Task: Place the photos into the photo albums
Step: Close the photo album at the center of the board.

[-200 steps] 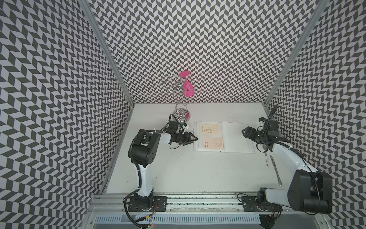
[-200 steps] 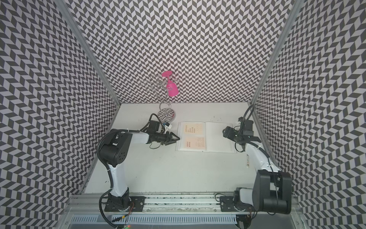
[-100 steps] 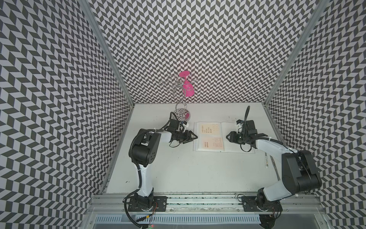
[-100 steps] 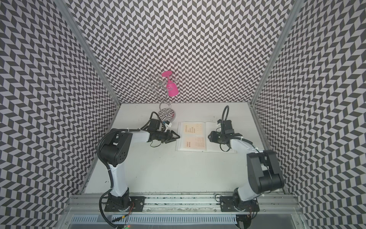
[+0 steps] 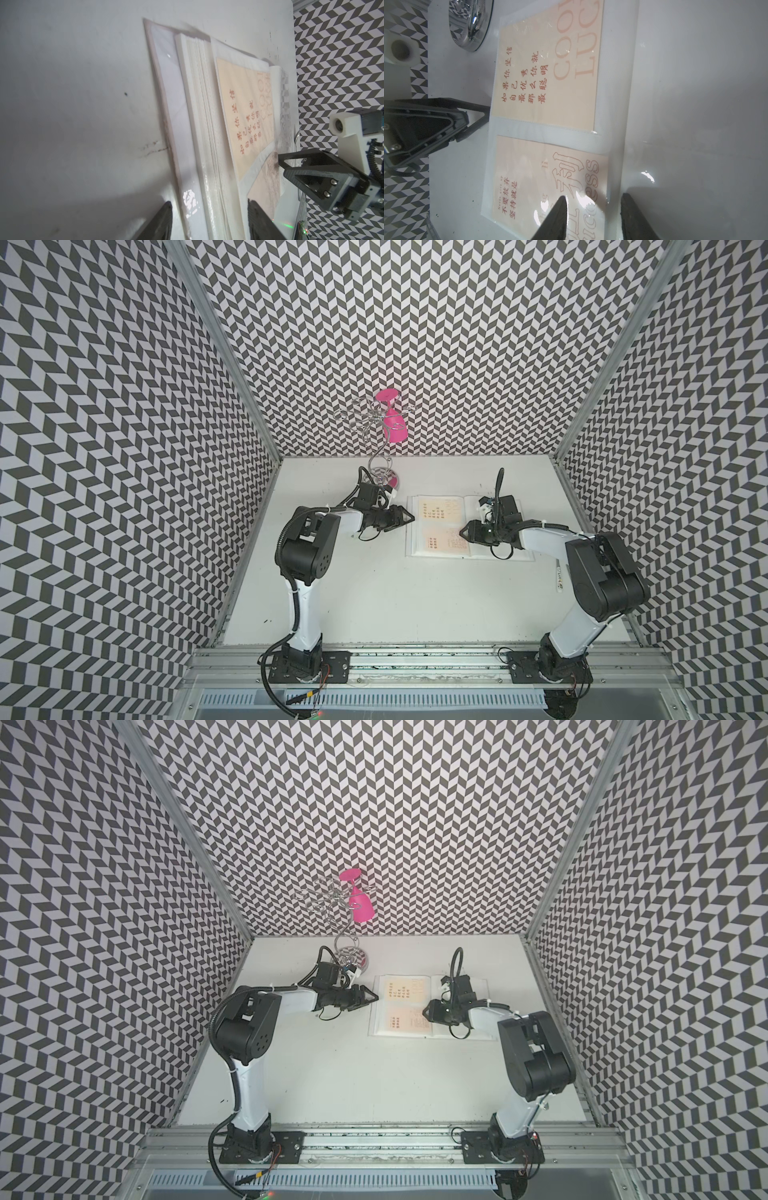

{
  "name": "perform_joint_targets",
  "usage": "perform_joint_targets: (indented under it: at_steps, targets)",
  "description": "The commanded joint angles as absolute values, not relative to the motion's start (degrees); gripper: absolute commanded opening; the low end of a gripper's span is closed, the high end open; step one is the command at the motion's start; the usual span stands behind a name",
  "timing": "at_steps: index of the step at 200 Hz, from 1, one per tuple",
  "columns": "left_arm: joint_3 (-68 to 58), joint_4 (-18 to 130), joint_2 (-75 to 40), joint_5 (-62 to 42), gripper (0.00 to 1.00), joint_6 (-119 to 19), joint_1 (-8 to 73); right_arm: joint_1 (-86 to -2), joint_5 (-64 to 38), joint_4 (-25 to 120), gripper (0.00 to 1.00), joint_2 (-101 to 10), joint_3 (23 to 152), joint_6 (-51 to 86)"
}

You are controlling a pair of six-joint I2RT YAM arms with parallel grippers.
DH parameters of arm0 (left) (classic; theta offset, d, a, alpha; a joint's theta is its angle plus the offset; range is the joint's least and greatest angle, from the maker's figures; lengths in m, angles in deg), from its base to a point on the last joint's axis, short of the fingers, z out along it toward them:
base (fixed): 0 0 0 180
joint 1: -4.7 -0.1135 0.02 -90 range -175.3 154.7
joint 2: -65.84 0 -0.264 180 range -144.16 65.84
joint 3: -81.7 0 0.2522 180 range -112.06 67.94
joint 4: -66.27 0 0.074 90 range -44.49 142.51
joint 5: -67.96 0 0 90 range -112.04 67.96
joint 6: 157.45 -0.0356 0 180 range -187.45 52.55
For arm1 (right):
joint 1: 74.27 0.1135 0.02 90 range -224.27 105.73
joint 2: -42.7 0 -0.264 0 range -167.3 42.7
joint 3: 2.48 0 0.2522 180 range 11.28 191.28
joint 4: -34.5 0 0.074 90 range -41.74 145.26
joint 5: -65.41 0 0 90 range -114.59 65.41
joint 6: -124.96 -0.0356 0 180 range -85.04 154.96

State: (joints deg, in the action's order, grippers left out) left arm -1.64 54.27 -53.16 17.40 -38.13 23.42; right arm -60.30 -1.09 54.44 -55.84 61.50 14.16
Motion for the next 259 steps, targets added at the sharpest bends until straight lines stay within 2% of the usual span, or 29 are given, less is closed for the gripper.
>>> perform_joint_targets:
  at_steps: [1,50,117,189,259]
  targets:
    - [-3.09,51.73,-56.99,13.91,0.60,-39.24,23.49,-60.06,-0.45,52.51,0.43,-57.66,61.69,14.34]
    - [-5.12,49.30,-60.49,13.19,0.60,-38.55,23.69,-60.08,-0.51,52.22,0.44,-58.52,61.64,14.53]
    - [-3.40,51.40,-61.86,18.32,0.60,-35.71,23.98,-60.03,0.54,51.22,0.44,-62.07,61.56,14.49]
    - [-0.62,58.59,-58.89,28.35,0.58,-32.05,23.97,-60.02,1.16,50.33,0.44,-63.38,60.06,14.45]
    - [1.58,63.98,-53.73,33.02,0.56,-28.07,24.80,-60.06,1.92,50.07,0.44,-63.50,59.54,14.42]
